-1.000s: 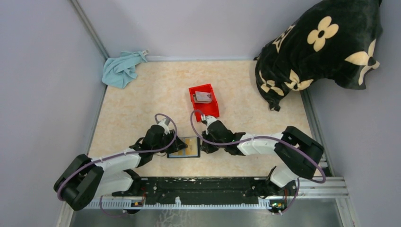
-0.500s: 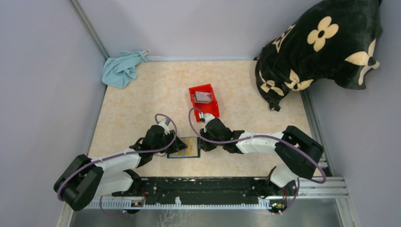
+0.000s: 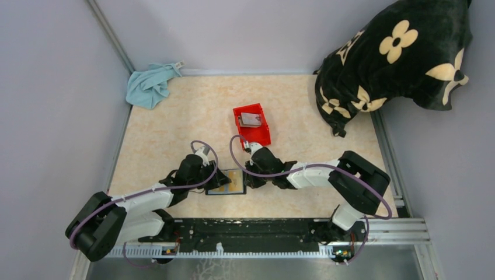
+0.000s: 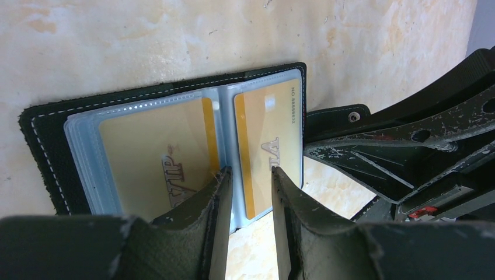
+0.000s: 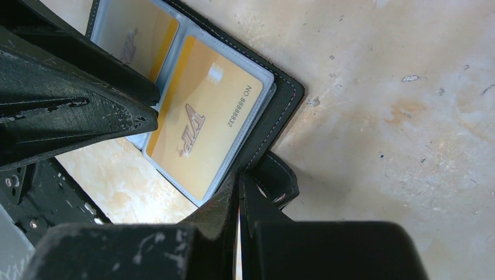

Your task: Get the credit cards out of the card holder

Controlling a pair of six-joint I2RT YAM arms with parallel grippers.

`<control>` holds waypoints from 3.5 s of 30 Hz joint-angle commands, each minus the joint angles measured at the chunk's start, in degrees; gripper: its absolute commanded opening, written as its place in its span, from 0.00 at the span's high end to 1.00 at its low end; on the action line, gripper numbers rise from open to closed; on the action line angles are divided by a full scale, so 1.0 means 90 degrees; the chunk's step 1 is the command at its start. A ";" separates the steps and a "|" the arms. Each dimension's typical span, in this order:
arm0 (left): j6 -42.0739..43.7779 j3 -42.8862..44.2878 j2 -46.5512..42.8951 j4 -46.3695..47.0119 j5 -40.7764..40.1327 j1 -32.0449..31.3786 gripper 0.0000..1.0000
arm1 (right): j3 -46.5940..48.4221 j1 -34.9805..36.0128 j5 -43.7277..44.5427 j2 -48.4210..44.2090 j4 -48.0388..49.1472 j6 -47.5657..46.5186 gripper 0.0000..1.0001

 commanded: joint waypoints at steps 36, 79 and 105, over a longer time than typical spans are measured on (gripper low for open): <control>-0.0011 -0.0140 -0.0175 0.0209 0.0233 -0.0023 0.57 | 0.0263 0.0067 -0.0195 0.0325 0.0503 0.0000 1.00; 0.0139 -0.0330 -0.0365 0.0664 0.0314 -0.0023 1.00 | 0.0118 0.0059 -0.0243 0.0578 0.0681 0.0143 1.00; 0.0771 -0.0163 -0.1490 -0.0979 -0.0535 0.0125 1.00 | 0.0038 -0.0045 -0.0290 0.0683 0.0834 0.0166 1.00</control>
